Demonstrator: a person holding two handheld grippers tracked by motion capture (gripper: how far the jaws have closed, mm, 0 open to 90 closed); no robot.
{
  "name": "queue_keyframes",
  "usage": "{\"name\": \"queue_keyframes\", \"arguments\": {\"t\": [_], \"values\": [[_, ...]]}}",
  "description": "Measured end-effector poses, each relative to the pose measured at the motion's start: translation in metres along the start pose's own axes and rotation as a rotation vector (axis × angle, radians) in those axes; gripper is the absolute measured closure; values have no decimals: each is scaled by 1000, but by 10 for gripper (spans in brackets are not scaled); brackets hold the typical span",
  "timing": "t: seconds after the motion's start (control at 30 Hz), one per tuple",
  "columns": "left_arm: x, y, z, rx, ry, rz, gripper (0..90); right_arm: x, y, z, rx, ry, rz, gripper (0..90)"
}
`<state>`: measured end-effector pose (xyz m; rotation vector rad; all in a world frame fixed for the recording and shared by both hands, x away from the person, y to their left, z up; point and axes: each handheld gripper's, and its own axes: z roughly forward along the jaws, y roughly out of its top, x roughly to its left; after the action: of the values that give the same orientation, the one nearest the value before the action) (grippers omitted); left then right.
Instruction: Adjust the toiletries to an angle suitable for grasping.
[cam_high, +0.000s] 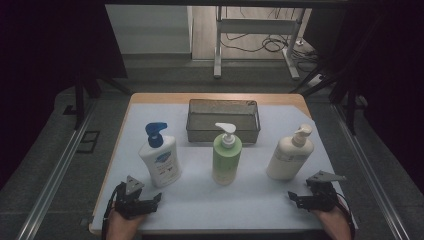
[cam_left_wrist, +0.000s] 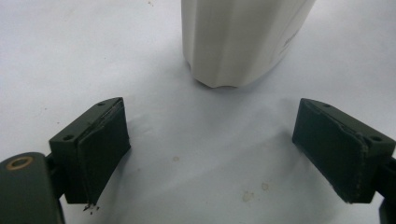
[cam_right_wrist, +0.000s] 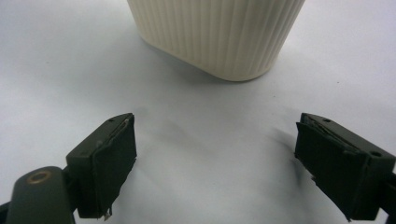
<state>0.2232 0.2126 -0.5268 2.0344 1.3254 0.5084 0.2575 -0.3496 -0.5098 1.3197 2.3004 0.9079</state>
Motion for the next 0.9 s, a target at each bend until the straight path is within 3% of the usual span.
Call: {"name": "queue_keyframes", "arguments": {"t": [0.23,0.43,0.8,0.9], "values": [[0,0,0,0,0,0,103,-1,5,-5,-11,12,-16,64],[0,0,0,0,0,0,103,-4,13,-12,-26,32,27,62],[0,0,0,-1,0,0,103,-11,22,-20,-55,39,60,77],[0,0,0,-1,0,0,103,-14,22,-23,-61,38,66,137]]}}
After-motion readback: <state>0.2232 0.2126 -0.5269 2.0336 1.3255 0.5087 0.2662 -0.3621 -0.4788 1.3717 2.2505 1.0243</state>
